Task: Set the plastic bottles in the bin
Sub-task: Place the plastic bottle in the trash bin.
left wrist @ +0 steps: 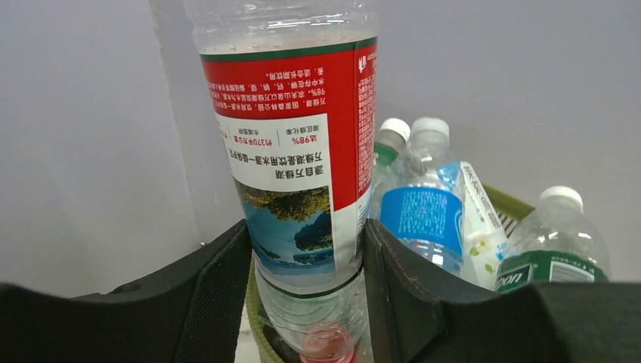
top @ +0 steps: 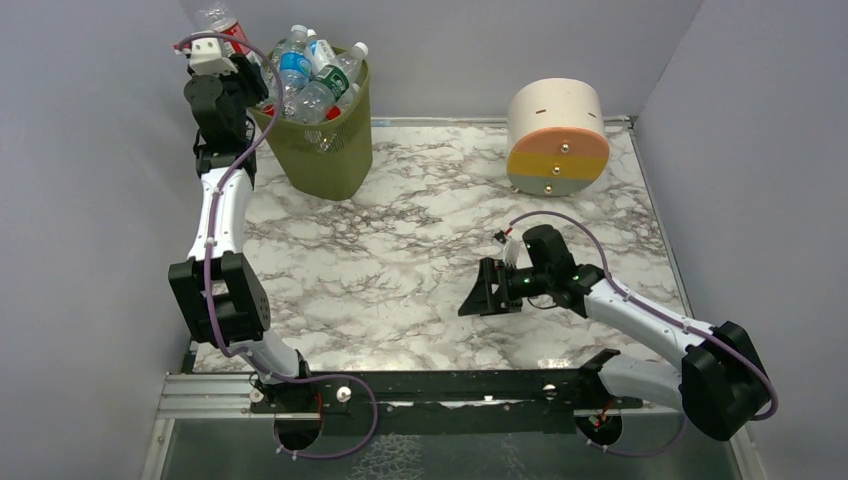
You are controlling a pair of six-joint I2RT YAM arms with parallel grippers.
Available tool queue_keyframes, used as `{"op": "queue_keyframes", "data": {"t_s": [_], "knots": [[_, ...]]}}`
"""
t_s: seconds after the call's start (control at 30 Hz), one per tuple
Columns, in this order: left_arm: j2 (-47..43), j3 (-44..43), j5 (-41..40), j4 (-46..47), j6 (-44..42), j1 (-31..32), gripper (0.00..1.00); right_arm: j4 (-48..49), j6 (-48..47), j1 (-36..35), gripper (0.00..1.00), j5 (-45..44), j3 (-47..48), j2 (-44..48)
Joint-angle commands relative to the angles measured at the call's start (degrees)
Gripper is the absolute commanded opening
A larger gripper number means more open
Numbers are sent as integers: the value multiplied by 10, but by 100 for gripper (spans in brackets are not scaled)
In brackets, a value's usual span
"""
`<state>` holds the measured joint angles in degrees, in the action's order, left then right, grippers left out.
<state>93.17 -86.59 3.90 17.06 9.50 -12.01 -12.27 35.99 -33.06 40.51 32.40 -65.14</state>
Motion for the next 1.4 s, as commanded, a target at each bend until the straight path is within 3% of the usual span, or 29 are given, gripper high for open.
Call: {"op": "queue_keyframes", "data": {"t_s": [0.0,0.57,1.37], "knots": [[9,14,-21,31,-25,18,52,22,2,-2,97,-6,1,0],[7,59,-48,29,-52,40,54,22,2,-2,97,-5,-5,8],[-33,23,-122,-57,-61,37,75,29,8,-3,97,0,-8,14]]}}
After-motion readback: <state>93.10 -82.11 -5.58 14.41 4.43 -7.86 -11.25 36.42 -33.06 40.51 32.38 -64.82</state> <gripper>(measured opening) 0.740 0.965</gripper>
